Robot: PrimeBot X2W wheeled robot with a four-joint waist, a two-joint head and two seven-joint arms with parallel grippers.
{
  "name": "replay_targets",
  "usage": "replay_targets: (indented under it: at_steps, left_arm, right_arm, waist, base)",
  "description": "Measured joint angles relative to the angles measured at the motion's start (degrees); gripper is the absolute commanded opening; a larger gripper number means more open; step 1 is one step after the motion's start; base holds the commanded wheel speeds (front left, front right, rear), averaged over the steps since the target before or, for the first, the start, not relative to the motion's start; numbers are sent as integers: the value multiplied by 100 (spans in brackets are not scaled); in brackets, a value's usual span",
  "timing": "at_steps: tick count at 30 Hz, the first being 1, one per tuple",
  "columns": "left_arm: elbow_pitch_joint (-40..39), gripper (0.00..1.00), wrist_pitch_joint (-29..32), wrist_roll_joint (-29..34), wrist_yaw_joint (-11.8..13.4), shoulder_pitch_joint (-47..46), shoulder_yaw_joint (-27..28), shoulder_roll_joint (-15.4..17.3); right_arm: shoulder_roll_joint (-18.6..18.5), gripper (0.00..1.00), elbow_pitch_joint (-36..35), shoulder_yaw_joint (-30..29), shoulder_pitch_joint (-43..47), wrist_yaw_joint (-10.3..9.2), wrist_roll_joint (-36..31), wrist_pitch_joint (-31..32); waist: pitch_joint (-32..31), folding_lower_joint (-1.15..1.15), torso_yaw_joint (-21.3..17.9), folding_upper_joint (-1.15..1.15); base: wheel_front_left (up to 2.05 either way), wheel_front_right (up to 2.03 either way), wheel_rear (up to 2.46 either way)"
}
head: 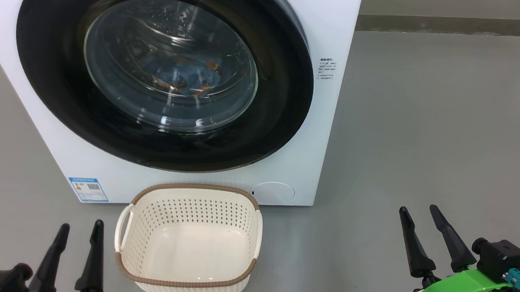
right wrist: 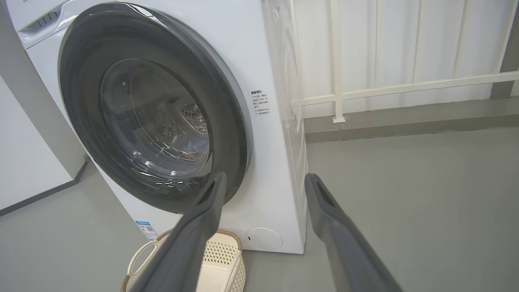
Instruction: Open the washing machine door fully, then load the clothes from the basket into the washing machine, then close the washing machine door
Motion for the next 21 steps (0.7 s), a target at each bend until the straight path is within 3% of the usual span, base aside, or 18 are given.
replay_targets:
  at_steps: [12, 13, 21]
  left_arm:
    - [-10, 100, 3, -21, 1, 1, -18, 3]
    - [24, 0, 4, -41, -2, 1, -21, -13]
    - [281, 0, 68, -205, -7, 127, -59, -182]
  right_arm:
    - [13, 100, 2, 25, 0, 0, 0, -1]
    - [21, 0, 35, 26, 2, 0, 0, 0]
    - [133, 0, 280, 20, 216, 0, 135, 58]
  waist:
    - [21, 0, -22, 0]
    - [21, 0, -23, 0]
    - [24, 0, -16, 0]
  base:
    - [0, 0, 0]
    - [0, 0, 0]
    - [0, 0, 0]
